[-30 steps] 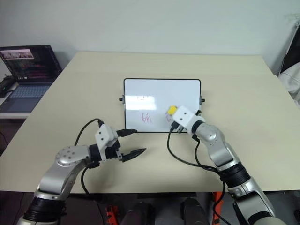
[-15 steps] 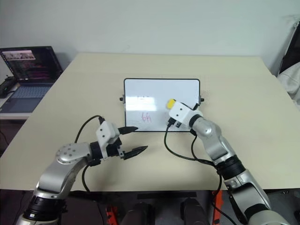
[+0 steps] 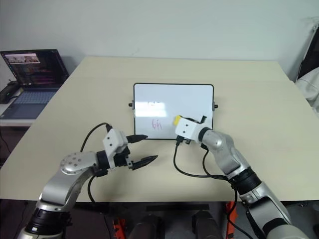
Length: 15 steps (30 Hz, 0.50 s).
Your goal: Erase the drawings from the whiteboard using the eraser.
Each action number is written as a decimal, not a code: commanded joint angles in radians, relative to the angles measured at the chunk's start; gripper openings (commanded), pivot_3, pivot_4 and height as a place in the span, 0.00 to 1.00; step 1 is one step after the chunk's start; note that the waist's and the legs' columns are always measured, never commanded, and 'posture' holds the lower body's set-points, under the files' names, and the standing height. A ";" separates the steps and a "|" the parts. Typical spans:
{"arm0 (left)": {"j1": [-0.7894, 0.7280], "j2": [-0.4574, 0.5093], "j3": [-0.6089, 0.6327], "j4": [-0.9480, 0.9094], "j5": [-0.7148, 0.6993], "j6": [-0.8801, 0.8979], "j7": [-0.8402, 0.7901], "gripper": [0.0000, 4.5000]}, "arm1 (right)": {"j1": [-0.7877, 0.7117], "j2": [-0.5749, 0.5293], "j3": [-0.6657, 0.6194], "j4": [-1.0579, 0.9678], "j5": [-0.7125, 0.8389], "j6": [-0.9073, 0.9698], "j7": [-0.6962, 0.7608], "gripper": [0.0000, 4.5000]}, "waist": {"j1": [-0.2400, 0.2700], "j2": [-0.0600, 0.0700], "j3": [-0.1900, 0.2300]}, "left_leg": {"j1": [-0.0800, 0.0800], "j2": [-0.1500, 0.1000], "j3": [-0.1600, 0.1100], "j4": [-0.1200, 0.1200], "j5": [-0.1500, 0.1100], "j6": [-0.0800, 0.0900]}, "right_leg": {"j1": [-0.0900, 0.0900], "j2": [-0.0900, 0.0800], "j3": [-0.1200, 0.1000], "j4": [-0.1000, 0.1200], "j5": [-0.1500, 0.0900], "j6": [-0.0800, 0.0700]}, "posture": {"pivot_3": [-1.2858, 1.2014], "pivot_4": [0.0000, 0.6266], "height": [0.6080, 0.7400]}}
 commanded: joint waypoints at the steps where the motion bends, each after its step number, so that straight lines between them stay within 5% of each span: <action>1: -0.016 -0.002 0.000 -0.036 -0.011 -0.001 0.005 1.00 | 0.054 -0.043 -0.013 0.009 -0.009 0.048 0.047 0.22 | -0.001 0.000 0.000 | 0.000 0.000 0.000 0.000 0.000 0.000 | 0.000 0.000 0.000 0.000 0.000 0.000 | 0.52 0.24 1.00; 6: -0.019 -0.002 -0.002 -0.036 -0.015 0.001 0.005 1.00 | 0.008 -0.011 -0.113 0.049 -0.024 0.054 -0.103 0.22 | -0.004 0.000 0.000 | 0.000 0.000 0.000 0.000 0.000 0.000 | 0.000 0.000 0.000 0.000 0.000 0.001 | 0.52 0.24 1.00; 15: -0.021 -0.005 -0.006 -0.036 -0.017 0.002 0.008 1.00 | 0.076 -0.037 -0.016 -0.042 0.010 0.129 0.106 0.22 | -0.002 -0.001 0.000 | 0.001 0.000 0.000 0.000 0.001 0.000 | 0.001 0.000 0.000 0.000 0.000 0.002 | 0.52 0.24 1.00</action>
